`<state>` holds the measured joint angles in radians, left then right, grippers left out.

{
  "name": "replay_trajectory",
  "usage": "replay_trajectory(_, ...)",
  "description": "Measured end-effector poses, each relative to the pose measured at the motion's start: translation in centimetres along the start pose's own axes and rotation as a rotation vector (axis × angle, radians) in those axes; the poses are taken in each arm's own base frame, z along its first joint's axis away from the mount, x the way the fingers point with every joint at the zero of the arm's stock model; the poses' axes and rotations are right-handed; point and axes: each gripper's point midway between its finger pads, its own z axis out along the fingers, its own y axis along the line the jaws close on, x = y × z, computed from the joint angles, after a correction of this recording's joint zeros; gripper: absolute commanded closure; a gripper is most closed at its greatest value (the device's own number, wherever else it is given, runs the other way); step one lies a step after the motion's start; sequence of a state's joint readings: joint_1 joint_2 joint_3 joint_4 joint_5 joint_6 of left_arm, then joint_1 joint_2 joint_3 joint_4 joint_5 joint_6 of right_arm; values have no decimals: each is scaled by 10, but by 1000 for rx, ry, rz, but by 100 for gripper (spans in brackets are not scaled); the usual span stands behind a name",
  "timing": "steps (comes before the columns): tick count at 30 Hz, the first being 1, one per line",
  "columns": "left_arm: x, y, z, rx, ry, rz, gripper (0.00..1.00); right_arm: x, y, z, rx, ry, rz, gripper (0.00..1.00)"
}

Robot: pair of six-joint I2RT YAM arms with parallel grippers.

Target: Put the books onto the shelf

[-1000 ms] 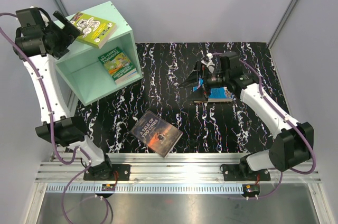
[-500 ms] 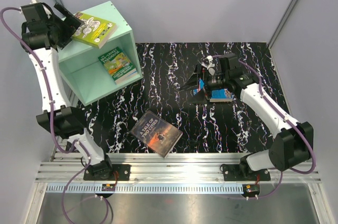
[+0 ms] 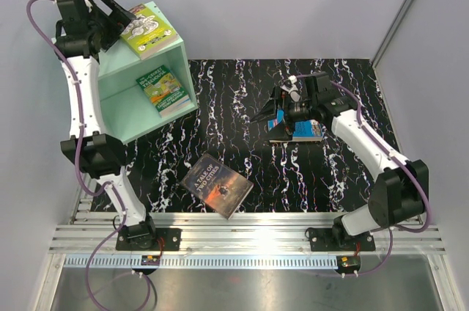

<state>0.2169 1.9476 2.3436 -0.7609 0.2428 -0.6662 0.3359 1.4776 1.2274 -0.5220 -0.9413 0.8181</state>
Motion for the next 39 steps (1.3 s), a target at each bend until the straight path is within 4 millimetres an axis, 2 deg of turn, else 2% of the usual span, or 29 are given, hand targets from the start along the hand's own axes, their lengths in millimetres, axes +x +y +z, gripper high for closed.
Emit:
replay_trajectory(12,-9,-12,30,71,-25,-41,1,-10,-9,1,12,-4,15,0)
replay_trajectory(18,-11,-6,25,79,-39,-56,1,-13,-12,-2,21,-10,18,0)
replay_trajectory(26,-10,18,-29,-7,-19,-93,1,-16,-11,-3,0,-12,14,0)
replay_trajectory(30,6,16,-57,-29,16,-101,1,-16,-20,2,7,-6,32,0)
replay_trajectory(33,32,5,-82,-22,53,-80,1,-18,-37,9,40,16,61,0)
replay_trajectory(35,57,-4,-105,-4,78,-55,1,-19,-54,17,76,35,83,0)
replay_trajectory(39,130,-3,-161,4,183,-26,1,-14,-100,34,187,98,148,0)
